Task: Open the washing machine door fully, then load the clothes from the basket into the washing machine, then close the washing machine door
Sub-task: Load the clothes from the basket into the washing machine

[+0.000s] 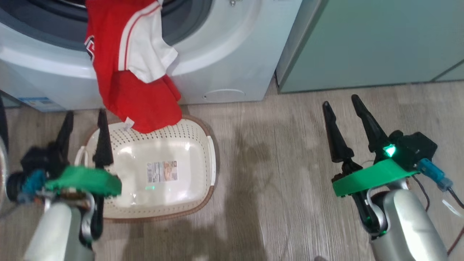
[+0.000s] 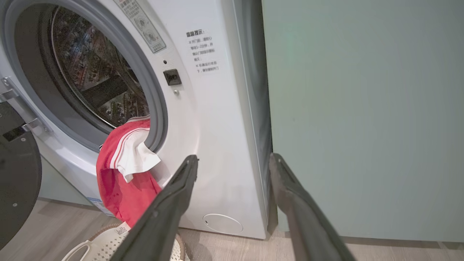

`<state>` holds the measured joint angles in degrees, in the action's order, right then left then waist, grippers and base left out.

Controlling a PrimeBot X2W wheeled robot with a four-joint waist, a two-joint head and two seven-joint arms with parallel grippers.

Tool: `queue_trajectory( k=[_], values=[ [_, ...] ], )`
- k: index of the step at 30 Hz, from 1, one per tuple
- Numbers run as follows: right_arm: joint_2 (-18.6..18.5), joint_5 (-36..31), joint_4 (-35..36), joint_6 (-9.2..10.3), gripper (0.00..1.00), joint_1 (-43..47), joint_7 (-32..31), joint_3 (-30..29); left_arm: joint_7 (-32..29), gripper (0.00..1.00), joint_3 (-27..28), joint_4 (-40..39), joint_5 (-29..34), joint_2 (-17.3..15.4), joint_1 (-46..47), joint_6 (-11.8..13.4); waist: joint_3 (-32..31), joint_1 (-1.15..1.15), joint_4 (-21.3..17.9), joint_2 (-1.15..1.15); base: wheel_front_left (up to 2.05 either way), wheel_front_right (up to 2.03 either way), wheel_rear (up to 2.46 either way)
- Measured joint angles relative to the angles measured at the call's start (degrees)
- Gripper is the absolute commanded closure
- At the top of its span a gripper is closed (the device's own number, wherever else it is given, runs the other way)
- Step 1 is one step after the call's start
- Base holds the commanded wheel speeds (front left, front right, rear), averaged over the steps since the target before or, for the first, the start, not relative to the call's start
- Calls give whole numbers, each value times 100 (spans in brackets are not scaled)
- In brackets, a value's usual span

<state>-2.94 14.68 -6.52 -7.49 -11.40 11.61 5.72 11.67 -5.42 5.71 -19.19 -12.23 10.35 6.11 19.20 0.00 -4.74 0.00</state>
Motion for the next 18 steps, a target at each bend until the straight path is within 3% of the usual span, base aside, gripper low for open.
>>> queue_trajectory(
  k=[9, 18],
  values=[
    [-1, 118, 138, 0, 0, -452, 103, 253, -305, 0, 15, 1858, -265, -240, 1609, -445, 746, 1, -259, 0, 0, 0, 0],
    [-1, 255, 104, 0, 0, -713, 222, 396, -379, 0, 182, 3292, -409, -589, 2618, -661, 1312, 1, -605, 0, 0, 0, 0]
  ],
)
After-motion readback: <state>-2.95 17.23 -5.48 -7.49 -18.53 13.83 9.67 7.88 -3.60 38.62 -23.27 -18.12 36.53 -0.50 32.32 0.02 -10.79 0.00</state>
